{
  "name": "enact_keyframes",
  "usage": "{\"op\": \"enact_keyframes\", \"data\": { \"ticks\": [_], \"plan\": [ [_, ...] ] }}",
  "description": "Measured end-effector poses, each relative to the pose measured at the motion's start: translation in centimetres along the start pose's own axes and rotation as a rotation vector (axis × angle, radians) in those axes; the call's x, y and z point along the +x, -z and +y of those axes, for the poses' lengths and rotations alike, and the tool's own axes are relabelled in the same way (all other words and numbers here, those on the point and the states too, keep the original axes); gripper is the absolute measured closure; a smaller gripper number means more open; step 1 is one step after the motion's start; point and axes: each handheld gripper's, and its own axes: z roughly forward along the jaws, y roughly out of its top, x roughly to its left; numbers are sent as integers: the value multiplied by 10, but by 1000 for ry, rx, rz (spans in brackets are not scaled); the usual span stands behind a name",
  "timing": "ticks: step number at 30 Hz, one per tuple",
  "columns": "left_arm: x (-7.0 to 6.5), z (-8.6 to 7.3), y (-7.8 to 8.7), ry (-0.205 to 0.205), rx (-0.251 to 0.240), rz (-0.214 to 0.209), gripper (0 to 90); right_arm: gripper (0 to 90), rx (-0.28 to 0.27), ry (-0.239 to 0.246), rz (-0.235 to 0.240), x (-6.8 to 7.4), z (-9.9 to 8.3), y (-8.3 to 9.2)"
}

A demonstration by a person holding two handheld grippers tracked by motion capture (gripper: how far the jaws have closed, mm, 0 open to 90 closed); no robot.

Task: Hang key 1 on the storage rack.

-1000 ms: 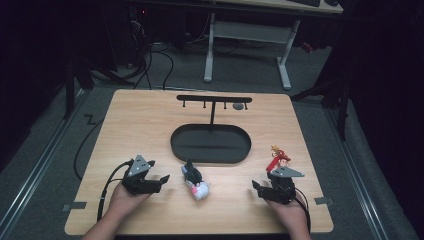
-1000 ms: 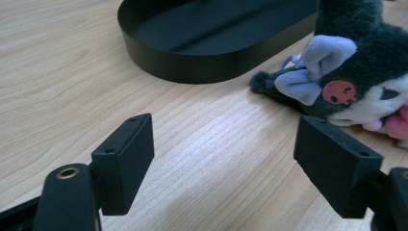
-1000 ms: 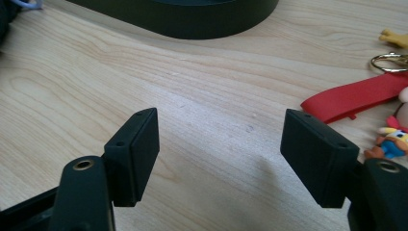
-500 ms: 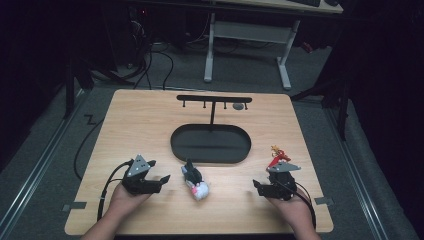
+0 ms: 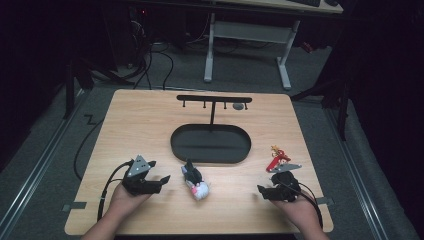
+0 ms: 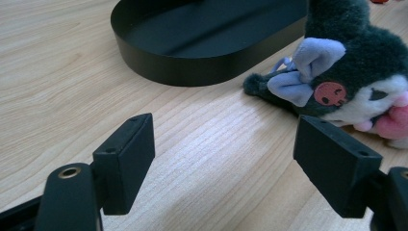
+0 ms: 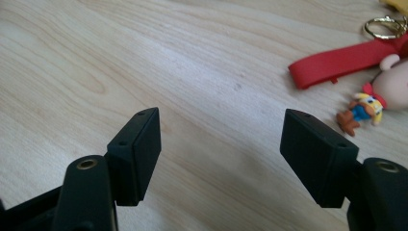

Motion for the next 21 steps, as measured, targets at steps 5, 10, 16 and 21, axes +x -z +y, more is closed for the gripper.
{"op": "enact_keyframes", "data": {
  "ticks": [5, 10, 16, 21],
  "plan": [
    [-2, 0, -1, -5, 5, -5, 230, 326, 53, -2, -3, -6, -1, 5],
    [-1, -1, 0, -6, 6, -2, 232, 336, 86, -27, 7, -14, -2, 11],
    [0, -1, 0, 1, 9, -2, 236, 341, 146, -45, 0, -23, -3, 12],
    [0, -1, 1, 2, 6, -3, 239, 342, 215, -70, 21, -31, 2, 10]
  ]
}}
